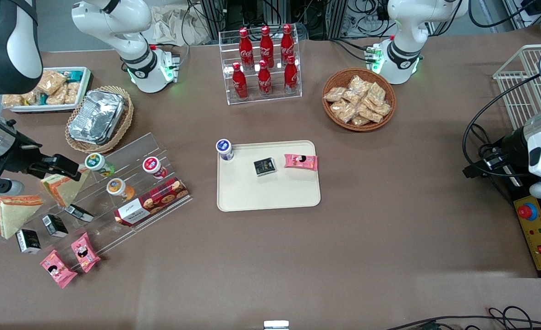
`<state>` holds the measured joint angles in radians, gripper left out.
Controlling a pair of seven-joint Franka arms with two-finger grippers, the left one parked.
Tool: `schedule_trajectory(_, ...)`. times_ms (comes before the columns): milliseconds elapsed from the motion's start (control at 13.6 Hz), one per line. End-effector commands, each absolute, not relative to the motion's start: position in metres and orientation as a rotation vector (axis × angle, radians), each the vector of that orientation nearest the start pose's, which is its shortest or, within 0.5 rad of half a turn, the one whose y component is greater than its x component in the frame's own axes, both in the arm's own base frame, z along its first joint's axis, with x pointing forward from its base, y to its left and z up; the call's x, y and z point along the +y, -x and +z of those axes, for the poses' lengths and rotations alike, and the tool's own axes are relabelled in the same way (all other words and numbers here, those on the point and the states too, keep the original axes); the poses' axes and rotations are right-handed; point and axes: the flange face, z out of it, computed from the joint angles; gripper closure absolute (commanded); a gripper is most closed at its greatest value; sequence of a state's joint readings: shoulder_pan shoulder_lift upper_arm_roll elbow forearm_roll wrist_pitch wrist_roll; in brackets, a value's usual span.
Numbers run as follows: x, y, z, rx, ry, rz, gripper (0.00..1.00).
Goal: Place sandwich on tray
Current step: 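Move the right gripper down to the wrapped sandwich on the acrylic rack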
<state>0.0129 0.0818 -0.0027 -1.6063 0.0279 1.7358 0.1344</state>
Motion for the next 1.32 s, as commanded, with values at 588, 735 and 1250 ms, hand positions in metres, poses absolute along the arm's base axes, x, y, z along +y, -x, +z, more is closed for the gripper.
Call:
schedule_trajectory(588, -0.001, -0.598, 0.578, 0.249, 3.095, -0.065, 0.01)
schedule_trajectory(735, -0.005, -0.599, 0.576, 0.254, 3.112, -0.06, 0.01)
schedule_trajectory(1250, -0.086, -0.597, 0.568, 0.486, 3.139, -0.049, 0.01)
